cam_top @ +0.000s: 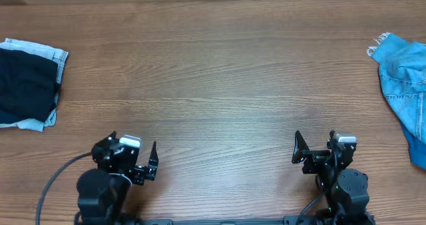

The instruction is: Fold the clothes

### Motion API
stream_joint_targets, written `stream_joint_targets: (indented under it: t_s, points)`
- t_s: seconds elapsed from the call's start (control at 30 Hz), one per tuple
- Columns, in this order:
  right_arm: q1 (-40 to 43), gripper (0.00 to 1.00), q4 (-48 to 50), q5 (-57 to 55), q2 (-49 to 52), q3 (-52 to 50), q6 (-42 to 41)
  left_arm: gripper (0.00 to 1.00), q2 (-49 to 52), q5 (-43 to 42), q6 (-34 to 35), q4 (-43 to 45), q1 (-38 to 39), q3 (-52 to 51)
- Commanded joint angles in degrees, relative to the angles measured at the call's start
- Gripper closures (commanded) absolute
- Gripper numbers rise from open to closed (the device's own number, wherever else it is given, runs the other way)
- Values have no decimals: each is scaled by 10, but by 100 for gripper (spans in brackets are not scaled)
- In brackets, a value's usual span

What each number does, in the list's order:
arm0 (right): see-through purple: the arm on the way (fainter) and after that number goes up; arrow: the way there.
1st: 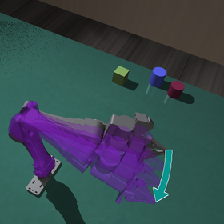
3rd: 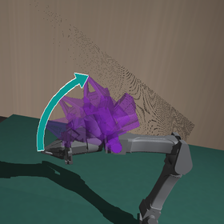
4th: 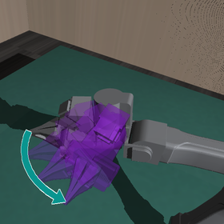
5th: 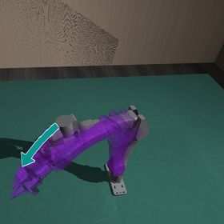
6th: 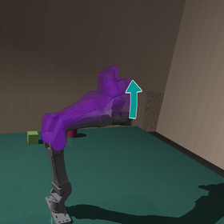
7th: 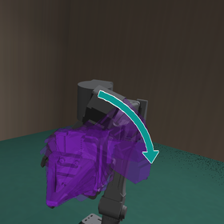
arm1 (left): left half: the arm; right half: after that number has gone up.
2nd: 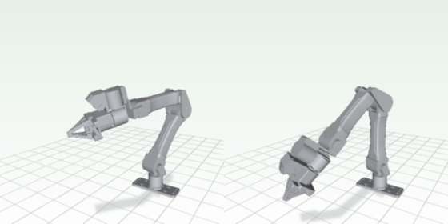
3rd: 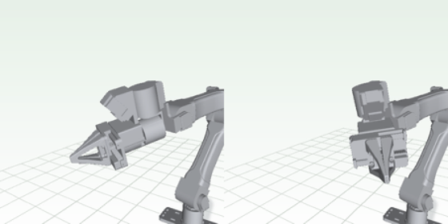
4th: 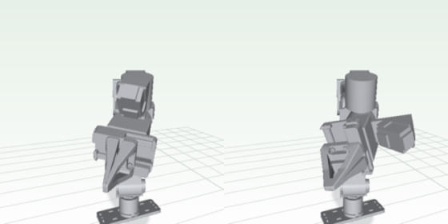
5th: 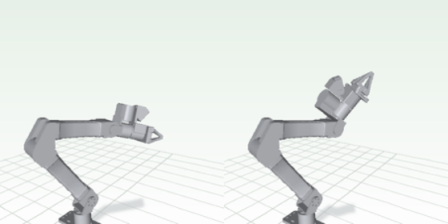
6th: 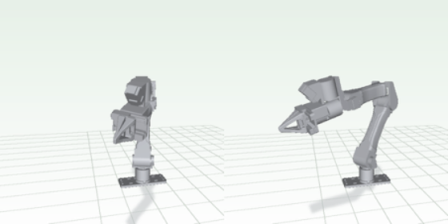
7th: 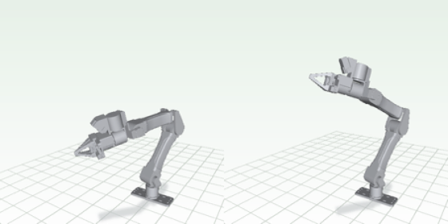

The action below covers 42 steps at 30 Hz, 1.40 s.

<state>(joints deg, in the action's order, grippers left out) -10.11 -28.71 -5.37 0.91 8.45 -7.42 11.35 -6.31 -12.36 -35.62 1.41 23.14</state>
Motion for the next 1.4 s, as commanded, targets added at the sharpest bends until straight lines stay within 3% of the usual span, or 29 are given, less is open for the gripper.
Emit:
stream_joint_targets:
  t_s: [0.0, 0.37, 1.37]
  points:
    - [2, 0, -1, -6, -5, -4, 2, 0, -53, -21, 10, 30, -4, -60]
    - [2, 0, -1, -6, -5, -4, 2, 0, -111, -38, 12, 64, -2, -150]
    - [2, 0, -1, -6, -5, -4, 2, 0, -111, -38, 12, 68, -2, -151]
